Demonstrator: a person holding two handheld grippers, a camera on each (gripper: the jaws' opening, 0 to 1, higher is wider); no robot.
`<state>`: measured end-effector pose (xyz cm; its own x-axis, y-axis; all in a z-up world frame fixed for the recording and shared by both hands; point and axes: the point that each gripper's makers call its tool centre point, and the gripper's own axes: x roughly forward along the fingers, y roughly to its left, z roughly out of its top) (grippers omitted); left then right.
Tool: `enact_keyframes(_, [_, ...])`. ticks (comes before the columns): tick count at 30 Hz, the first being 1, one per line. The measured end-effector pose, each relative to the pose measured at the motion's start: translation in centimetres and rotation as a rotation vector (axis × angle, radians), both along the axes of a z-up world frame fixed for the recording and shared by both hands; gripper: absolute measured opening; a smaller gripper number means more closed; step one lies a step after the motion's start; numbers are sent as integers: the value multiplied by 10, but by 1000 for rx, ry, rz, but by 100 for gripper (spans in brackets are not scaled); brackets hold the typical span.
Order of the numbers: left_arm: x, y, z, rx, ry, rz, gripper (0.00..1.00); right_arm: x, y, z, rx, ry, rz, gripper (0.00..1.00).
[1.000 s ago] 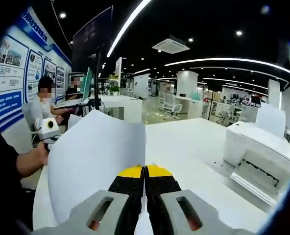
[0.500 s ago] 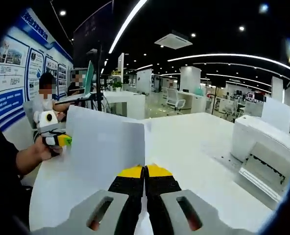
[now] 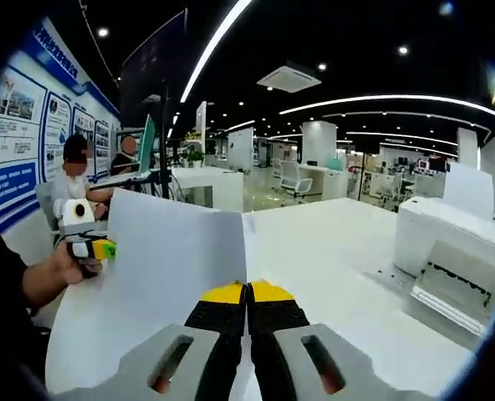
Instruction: Organize the stack of printing papers by aligning and flattening the scattered papers on the table
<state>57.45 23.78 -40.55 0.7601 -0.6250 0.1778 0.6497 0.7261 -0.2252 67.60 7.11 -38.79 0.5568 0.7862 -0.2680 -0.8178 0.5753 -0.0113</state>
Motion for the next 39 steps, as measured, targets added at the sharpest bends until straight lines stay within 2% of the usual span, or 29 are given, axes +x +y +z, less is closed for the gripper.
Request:
enact_keyframes(7, [0,-3,0,-8,9,-20,8,10,-9,3,37,-40,-63,0])
enact_keyframes(11, [0,-4,-2,2,15,-22,8,9,-8,0,53,-47,-71,0])
enact_keyframes(18, [1,-4,-2,8,15,-17,9,-3,6,-13,133,34,-29,0])
enact_keyframes(28, [1,-5,-3,18,15,-16,11,-13,16,0,278,102,11,0])
enact_keyframes(33, [1,-5,-3,18,14,-10,12,-16,23,0,351,157,33,0])
enact_keyframes(34, [1,-4,-3,16,13,-8,12,-17,25,2,391,180,36,0])
enact_keyframes(39, [1,-5,-3,24,11,-9,12,-15,18,5,472,213,27,0])
